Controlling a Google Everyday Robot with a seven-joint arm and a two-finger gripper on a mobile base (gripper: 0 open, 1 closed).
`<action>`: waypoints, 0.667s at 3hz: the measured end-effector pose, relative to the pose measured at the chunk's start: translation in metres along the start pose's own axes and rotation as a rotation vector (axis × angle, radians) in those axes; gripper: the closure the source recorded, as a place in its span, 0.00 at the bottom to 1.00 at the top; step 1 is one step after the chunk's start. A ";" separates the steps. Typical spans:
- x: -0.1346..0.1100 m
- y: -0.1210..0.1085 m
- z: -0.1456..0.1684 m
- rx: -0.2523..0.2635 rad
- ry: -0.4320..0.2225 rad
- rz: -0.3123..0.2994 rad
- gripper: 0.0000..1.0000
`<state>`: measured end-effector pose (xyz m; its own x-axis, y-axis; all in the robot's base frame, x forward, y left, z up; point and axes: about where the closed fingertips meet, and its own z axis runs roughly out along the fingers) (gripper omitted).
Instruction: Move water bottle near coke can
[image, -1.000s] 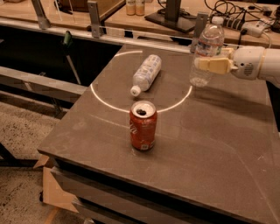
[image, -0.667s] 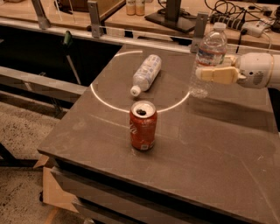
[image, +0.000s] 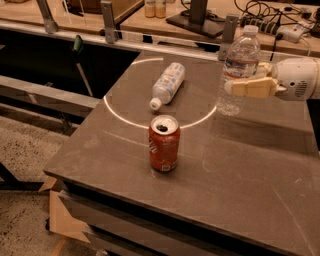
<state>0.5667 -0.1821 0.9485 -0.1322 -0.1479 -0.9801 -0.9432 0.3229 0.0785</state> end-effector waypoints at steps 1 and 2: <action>-0.006 0.035 -0.006 -0.019 -0.011 -0.029 1.00; 0.009 0.069 -0.007 -0.022 -0.028 -0.021 1.00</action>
Offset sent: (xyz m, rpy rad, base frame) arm -0.1104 0.0166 -0.0214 0.0497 -0.0144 0.0036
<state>0.4985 -0.1681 0.9468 -0.1040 -0.1278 -0.9863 -0.9521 0.2995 0.0615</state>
